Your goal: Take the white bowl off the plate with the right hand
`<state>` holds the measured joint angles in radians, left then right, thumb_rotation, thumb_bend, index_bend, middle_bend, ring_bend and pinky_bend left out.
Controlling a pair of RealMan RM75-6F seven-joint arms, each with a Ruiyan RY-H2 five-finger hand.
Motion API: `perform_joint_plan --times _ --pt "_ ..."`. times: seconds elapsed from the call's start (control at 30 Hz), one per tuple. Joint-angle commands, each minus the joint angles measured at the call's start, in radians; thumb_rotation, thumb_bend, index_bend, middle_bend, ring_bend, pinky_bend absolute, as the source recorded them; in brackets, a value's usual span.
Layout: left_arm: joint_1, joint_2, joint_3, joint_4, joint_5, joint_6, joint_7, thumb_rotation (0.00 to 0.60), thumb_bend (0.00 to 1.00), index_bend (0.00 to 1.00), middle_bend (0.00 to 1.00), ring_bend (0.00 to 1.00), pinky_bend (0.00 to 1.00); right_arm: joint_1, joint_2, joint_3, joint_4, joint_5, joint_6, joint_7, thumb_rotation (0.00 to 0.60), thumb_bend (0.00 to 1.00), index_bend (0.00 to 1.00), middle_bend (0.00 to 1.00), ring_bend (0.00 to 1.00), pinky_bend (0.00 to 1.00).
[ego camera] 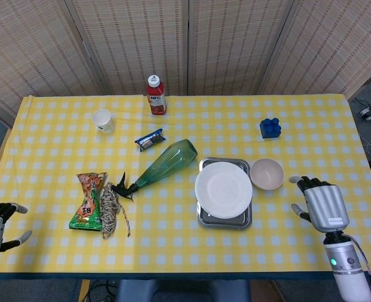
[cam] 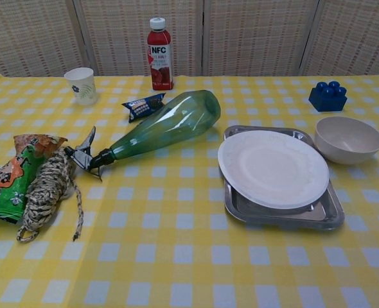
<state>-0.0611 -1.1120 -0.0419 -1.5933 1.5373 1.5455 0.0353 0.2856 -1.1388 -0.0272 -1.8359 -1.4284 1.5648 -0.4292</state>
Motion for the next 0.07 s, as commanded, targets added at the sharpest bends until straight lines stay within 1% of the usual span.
perform_joint_plan --times 0.03,0.07 --pt "0.001 -0.009 0.002 0.004 0.005 0.004 0.009 0.600 0.02 0.54 0.41 0.34 0.50 -0.079 0.020 -0.036 0.057 -0.076 0.066 0.114 0.600 0.04 0.36 0.46 0.49 0.64" --pt "0.001 -0.012 0.003 0.005 0.004 0.004 0.013 0.600 0.02 0.54 0.41 0.34 0.50 -0.089 0.018 -0.037 0.070 -0.083 0.074 0.135 0.600 0.04 0.36 0.46 0.49 0.63"
